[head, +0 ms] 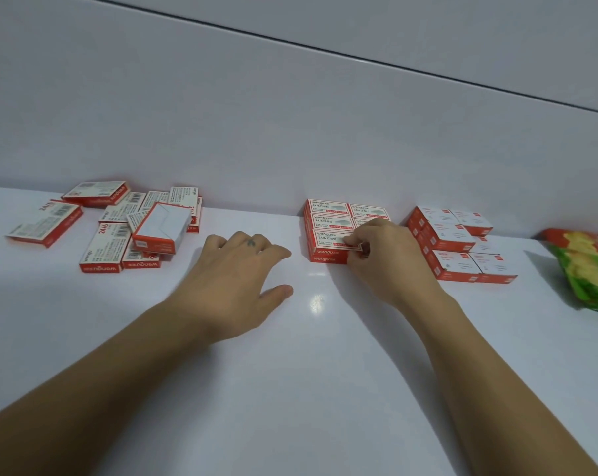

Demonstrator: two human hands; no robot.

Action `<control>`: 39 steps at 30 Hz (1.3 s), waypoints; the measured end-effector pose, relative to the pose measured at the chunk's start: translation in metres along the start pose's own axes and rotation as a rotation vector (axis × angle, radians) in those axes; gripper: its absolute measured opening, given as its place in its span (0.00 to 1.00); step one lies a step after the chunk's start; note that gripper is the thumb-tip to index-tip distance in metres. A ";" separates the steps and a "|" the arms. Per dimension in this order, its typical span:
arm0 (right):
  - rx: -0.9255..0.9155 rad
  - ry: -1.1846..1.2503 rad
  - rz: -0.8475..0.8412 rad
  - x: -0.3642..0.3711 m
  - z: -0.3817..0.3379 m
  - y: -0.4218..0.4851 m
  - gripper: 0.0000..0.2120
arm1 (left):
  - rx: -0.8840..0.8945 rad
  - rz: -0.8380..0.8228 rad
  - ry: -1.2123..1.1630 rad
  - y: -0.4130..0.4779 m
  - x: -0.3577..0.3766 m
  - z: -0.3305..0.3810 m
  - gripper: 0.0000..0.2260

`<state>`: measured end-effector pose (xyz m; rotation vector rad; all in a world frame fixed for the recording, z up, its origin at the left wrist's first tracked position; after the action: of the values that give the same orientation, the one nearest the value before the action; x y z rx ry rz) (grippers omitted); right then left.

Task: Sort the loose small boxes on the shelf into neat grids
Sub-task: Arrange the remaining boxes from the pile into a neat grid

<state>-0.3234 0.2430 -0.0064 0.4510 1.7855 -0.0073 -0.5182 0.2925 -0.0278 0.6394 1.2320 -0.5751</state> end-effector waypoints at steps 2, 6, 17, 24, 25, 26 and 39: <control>0.011 -0.001 -0.012 -0.001 -0.001 -0.001 0.12 | -0.002 0.005 -0.006 -0.001 0.000 -0.001 0.23; 0.037 -0.024 -0.001 -0.002 -0.006 -0.004 0.14 | -0.008 0.019 0.000 -0.001 0.000 -0.002 0.22; 0.078 -0.073 0.006 0.002 -0.010 -0.003 0.13 | -0.002 0.010 -0.007 0.001 0.004 -0.002 0.23; 0.046 -0.136 -0.050 -0.002 -0.010 -0.003 0.16 | 0.023 0.085 -0.039 0.002 0.001 -0.002 0.22; 0.033 -0.161 -0.036 -0.005 -0.012 -0.004 0.19 | 0.026 0.107 -0.046 0.002 -0.002 -0.001 0.22; 0.018 -0.180 -0.019 -0.008 -0.015 -0.005 0.23 | 0.027 0.136 -0.053 0.001 -0.006 0.000 0.22; -0.333 -0.025 -0.056 -0.017 -0.130 0.023 0.25 | -0.177 0.274 0.048 -0.018 -0.088 -0.082 0.22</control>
<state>-0.4344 0.2901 0.0495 0.1606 1.7333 0.2406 -0.6060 0.3437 0.0387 0.6610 1.1995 -0.2213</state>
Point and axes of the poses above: each hand's wrist, its own y-axis towards the middle knuckle, its own x-axis out of the palm, z = x × y, the point moved 3 cm from there along y, towards the middle knuckle
